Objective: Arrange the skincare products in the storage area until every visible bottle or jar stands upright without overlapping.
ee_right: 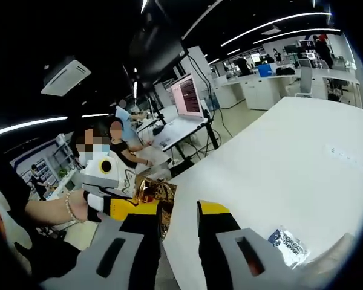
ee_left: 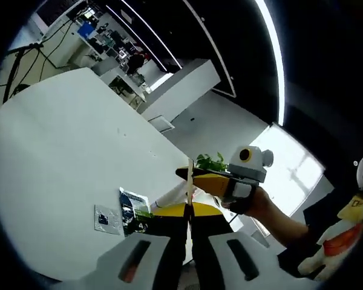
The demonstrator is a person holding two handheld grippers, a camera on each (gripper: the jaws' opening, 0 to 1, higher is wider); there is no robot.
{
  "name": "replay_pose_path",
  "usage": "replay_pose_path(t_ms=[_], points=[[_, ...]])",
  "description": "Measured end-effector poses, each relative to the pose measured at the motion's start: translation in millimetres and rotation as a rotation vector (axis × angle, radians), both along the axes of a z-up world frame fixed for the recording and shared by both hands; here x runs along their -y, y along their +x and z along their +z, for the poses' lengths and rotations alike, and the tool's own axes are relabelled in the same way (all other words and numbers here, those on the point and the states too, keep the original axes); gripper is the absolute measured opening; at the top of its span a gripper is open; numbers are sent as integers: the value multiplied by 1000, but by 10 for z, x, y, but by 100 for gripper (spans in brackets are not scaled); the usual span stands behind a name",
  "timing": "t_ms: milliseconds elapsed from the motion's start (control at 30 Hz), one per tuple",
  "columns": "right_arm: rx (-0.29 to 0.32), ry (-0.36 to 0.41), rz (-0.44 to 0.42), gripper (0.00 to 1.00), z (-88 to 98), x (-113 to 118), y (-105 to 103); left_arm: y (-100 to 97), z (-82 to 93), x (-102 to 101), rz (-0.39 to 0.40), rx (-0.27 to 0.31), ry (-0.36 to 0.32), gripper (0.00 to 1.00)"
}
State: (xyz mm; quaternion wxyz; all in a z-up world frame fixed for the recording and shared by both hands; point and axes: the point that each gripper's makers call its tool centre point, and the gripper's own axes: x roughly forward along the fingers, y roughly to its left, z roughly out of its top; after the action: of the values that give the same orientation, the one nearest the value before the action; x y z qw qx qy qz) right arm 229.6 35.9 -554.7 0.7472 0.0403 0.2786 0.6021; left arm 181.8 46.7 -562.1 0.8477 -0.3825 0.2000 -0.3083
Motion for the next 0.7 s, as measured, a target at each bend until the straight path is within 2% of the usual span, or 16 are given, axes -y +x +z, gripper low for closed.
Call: replay_pose_path(t_ms=[200, 333, 633, 700], points=[[-23, -1, 26, 14, -2, -59, -88, -35, 3, -17, -15, -6, -4, 0], [-11, 6, 40, 9, 38, -123, -129, -52, 15, -43, -22, -7, -9, 0], [-10, -4, 40, 7, 12, -164, -137, -80, -53, -99, -53, -31, -33, 0], [-1, -2, 47, 7, 17, -170, -136, -87, -55, -99, -67, -44, -62, 0]])
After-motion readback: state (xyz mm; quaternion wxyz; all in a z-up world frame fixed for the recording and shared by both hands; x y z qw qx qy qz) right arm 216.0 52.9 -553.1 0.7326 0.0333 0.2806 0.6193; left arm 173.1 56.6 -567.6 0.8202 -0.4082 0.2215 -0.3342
